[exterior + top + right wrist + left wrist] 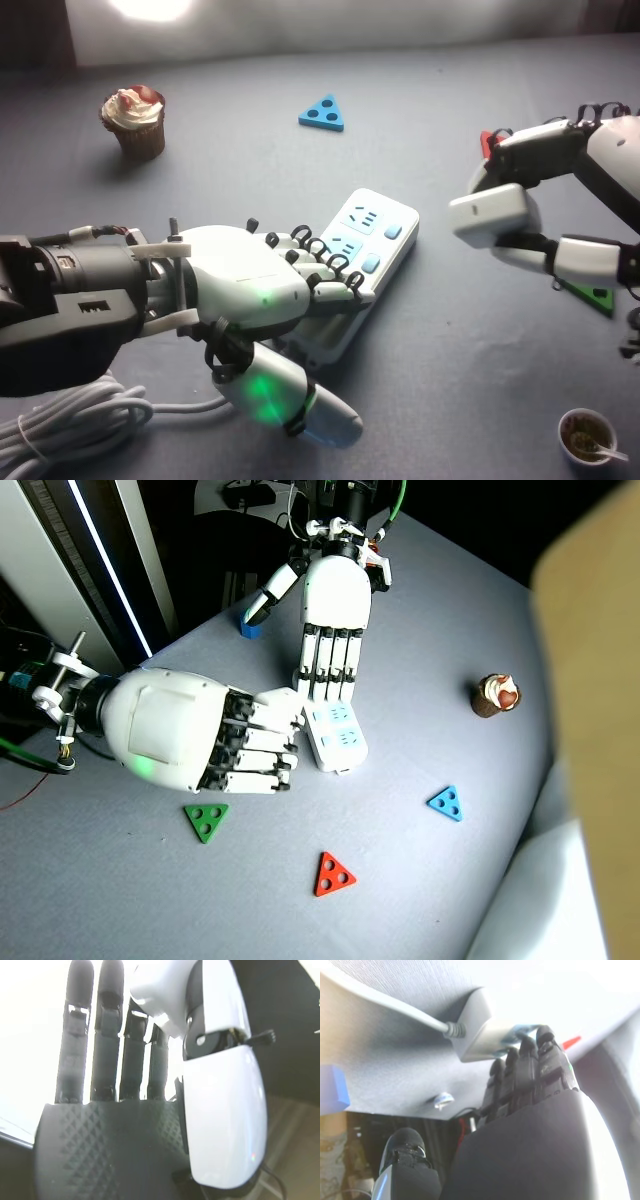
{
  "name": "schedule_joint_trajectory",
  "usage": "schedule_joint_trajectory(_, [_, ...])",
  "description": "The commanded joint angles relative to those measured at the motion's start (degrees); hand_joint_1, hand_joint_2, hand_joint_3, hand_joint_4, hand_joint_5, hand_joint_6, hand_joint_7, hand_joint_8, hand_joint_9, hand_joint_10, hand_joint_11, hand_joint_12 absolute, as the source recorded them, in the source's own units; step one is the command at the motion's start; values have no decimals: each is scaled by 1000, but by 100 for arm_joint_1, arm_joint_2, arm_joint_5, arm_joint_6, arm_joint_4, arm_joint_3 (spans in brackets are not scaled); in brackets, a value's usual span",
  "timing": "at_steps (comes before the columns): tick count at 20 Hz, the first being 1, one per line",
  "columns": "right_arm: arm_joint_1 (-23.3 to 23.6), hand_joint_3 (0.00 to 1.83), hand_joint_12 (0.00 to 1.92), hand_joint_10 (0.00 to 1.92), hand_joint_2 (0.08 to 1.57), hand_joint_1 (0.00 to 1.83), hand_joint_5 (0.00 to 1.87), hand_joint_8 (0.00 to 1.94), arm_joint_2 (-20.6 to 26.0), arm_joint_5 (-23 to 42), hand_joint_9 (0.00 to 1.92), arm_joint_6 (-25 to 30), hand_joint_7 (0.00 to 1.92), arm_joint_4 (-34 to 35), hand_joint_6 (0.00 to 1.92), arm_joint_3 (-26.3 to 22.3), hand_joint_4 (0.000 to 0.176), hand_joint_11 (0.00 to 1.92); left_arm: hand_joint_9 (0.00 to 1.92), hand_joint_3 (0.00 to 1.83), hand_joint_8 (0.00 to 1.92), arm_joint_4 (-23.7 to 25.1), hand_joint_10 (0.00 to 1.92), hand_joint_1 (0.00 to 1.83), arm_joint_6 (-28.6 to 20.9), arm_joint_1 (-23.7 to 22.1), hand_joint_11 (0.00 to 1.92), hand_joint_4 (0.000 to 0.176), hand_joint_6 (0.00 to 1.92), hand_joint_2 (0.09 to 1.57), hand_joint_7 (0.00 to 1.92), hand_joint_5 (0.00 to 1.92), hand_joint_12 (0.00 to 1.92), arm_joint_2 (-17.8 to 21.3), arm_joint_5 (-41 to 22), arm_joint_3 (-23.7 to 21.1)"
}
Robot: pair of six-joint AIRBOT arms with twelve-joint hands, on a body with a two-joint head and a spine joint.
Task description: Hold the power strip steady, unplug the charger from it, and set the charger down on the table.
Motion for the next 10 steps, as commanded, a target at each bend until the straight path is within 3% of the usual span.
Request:
schedule_joint_trajectory(1, [-6,0,644,0,1122,1224,893,808,74,723,1021,-74,1053,-236,1176,51,0,722,128,0,2,-13,1,0,-24,-15,45,0,1,980,148,134,87,21,-207,-13])
schedule_joint_trajectory(3, [-94,1,650,0,1131,1220,870,849,75,716,984,-187,1034,-429,1203,138,0,680,126,0,4,-13,4,0,-25,-16,40,0,2,978,148,130,84,21,-207,-16])
schedule_joint_trajectory(4, [-115,0,644,2,1144,1169,905,335,75,716,948,-218,922,-479,1091,167,0,644,130,0,4,-13,5,0,-28,-17,28,0,0,980,150,125,79,21,-207,-16])
schedule_joint_trajectory(5, [-174,0,645,8,1093,1267,812,113,75,703,920,-311,925,-550,413,235,0,614,135,2,4,-13,7,0,-28,-25,30,0,0,983,152,125,80,21,-207,-15])
schedule_joint_trajectory(6, [-214,0,651,3,1090,1272,828,32,75,688,879,-341,907,-598,132,274,0,565,141,0,7,-13,9,0,-27,-30,49,0,4,975,159,135,88,21,-207,-13])
schedule_joint_trajectory(7, [-299,0,669,3,1085,1271,844,8,75,651,859,-364,900,-681,36,338,0,542,135,0,5,-13,5,0,-25,-37,44,0,3,975,157,133,85,21,-206,-9])
schedule_joint_trajectory(10, [-488,0,676,1,1062,1267,824,3,74,625,818,-364,867,-750,1,430,0,524,131,0,1,-13,2,0,-22,-44,47,0,2,970,152,134,86,20,-206,-3])
